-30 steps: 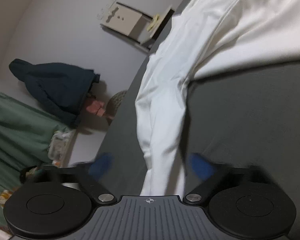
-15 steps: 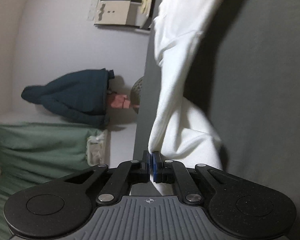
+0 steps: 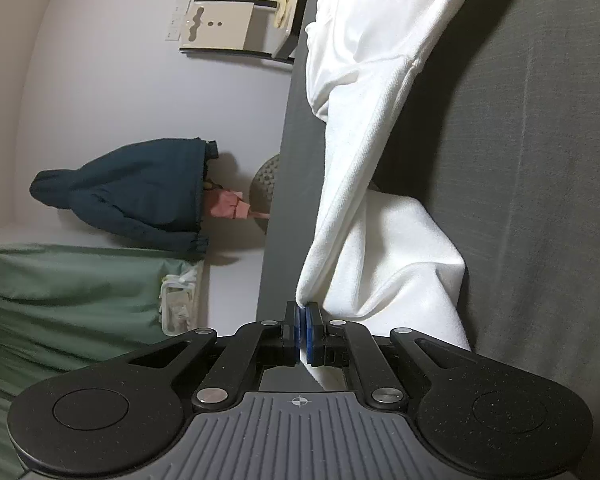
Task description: Fold clothes
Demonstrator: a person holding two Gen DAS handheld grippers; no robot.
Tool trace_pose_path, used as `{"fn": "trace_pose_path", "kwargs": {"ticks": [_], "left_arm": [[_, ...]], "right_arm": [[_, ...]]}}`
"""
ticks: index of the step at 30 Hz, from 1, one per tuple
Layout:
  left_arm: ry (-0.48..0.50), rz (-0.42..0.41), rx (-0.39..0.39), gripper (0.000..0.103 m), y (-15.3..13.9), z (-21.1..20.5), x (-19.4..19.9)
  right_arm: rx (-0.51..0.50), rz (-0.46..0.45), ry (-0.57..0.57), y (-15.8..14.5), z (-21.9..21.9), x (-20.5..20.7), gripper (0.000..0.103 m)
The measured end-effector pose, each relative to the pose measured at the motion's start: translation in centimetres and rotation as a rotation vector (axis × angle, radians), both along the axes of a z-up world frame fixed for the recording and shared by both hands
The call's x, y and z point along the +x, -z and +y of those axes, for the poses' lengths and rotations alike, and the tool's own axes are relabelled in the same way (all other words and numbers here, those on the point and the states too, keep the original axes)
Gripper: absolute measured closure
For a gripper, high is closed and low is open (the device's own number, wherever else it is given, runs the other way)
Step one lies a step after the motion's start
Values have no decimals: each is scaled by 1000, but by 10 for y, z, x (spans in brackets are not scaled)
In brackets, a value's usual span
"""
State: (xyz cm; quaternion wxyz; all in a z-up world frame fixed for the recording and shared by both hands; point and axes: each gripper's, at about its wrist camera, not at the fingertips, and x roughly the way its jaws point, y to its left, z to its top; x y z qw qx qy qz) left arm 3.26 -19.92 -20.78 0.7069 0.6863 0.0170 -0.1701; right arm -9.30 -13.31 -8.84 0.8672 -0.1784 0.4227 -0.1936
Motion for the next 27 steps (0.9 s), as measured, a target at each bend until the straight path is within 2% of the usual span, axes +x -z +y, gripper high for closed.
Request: {"fn": "trace_pose_path", "kwargs": {"ticks": [3, 8, 13, 16, 18, 19, 22, 24, 25, 26, 27], "left_arm": [[2, -10, 17, 99, -2, 8, 4], [36, -55, 82, 99, -13, 21, 19], [104, -130, 201, 99, -19, 27, 29], [145, -84, 332, 99, 0, 31, 31], [167, -49, 411, 99, 18, 37, 27], [168, -33, 412, 99, 23, 39, 24], [131, 39, 367, 98, 31, 40, 15], [81, 109, 299, 89, 25, 41, 9], [65, 141, 257, 88, 19, 44, 5], [50, 173, 214, 78, 13, 47, 1], [38, 209, 147, 52, 1, 51, -4]], "right_arm": [[172, -51, -186, -29, 23, -15, 98], [467, -6, -469, -45, 73, -14, 99], [551, 93, -494, -16, 91, 16, 99], [575, 173, -465, 6, 91, 30, 99], [589, 181, -450, 12, 90, 32, 99], [602, 181, -445, 13, 89, 32, 98], [667, 177, -434, 11, 83, 32, 83], [706, 171, -433, 11, 78, 27, 74], [717, 167, -432, 10, 77, 25, 73], [726, 164, -432, 9, 74, 23, 72], [735, 162, -432, 8, 72, 23, 71]]}}
